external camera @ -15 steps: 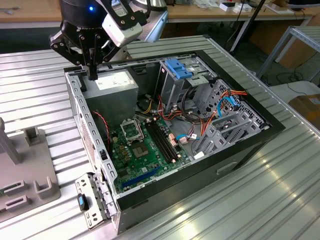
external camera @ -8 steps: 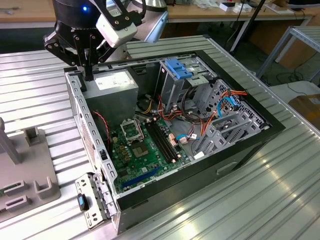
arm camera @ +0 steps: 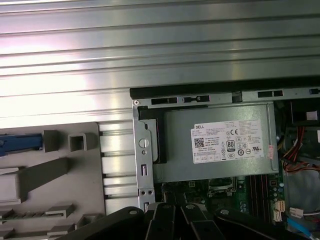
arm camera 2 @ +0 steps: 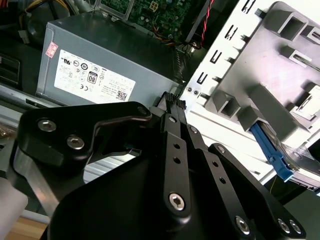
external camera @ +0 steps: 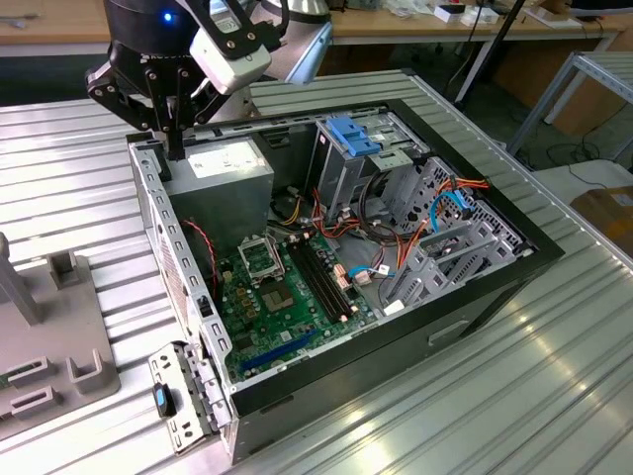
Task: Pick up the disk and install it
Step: 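Reach for the disk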
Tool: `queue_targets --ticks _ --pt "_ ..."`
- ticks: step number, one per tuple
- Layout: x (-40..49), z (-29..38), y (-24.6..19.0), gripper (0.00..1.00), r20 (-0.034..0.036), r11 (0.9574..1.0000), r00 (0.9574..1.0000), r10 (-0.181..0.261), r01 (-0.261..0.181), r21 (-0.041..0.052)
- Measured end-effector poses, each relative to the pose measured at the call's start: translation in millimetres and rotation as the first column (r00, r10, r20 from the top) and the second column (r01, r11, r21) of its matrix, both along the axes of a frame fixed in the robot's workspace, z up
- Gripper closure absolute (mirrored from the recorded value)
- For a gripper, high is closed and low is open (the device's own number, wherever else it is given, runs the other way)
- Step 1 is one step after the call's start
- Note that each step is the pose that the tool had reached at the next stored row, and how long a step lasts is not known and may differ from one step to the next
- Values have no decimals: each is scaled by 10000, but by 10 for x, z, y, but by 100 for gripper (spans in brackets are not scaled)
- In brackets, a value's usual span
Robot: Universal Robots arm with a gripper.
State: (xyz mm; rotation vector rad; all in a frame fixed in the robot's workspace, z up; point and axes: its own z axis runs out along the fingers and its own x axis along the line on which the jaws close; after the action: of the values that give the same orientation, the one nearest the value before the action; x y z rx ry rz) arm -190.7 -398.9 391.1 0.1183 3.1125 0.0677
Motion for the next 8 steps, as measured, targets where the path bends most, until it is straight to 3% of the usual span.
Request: queue_targets --ticks 5,8 --pt "-92 -3 0 89 0 10000 10000 2 -2 -1" --pt "-104 -3 0 89 0 10000 10000 4 -4 0"
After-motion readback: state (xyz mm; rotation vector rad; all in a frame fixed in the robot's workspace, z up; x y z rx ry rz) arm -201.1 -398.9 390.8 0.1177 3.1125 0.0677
